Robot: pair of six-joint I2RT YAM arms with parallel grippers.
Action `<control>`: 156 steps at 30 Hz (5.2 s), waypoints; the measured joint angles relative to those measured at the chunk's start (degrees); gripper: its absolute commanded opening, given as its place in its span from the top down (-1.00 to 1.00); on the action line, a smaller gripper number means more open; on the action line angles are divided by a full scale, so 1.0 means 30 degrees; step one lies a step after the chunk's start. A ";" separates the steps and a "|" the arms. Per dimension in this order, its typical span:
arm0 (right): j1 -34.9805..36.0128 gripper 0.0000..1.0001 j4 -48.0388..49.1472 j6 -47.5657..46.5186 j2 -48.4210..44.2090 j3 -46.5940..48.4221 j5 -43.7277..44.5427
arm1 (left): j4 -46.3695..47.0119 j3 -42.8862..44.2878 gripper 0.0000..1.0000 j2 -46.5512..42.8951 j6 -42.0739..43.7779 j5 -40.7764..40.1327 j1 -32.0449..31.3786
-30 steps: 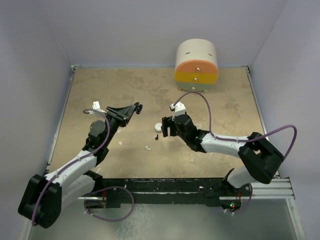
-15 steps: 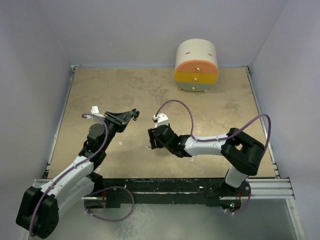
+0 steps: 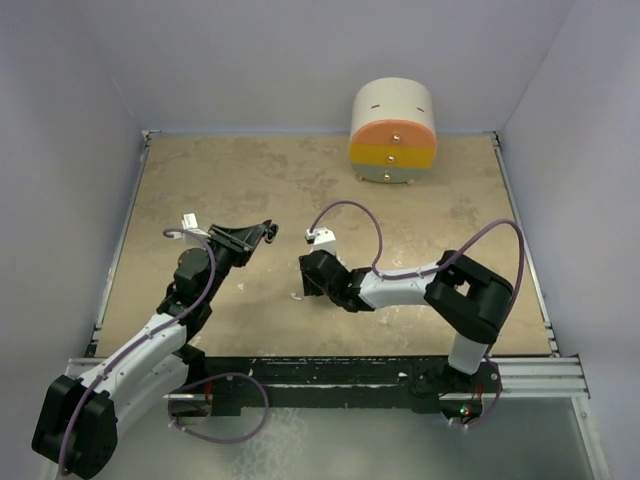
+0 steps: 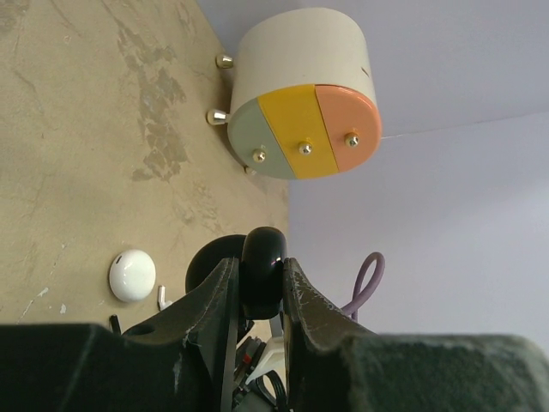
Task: Insert the wireless bluetooth earbuds into the charging case
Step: Adjust the earbud at the center of the board.
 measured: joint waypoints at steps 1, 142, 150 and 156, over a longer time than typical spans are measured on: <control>0.0000 0.06 0.0000 0.0051 0.0087 0.0080 0.0073 | -0.0029 -0.0007 1.00 0.0000 0.0000 0.0000 0.0000; -0.6397 -0.16 0.0248 -0.0889 0.1188 0.1712 -0.2586 | 0.1362 -0.0852 1.00 0.0962 0.0036 0.0372 0.0226; -0.6397 -0.16 0.0146 -0.0838 0.1188 0.1741 -0.2579 | 0.1355 -0.0852 1.00 0.0969 0.0036 0.0364 0.0226; -0.6397 -0.17 0.0153 -0.0794 0.1188 0.1741 -0.2586 | 0.1362 -0.0852 1.00 0.1071 0.0036 0.0372 0.0226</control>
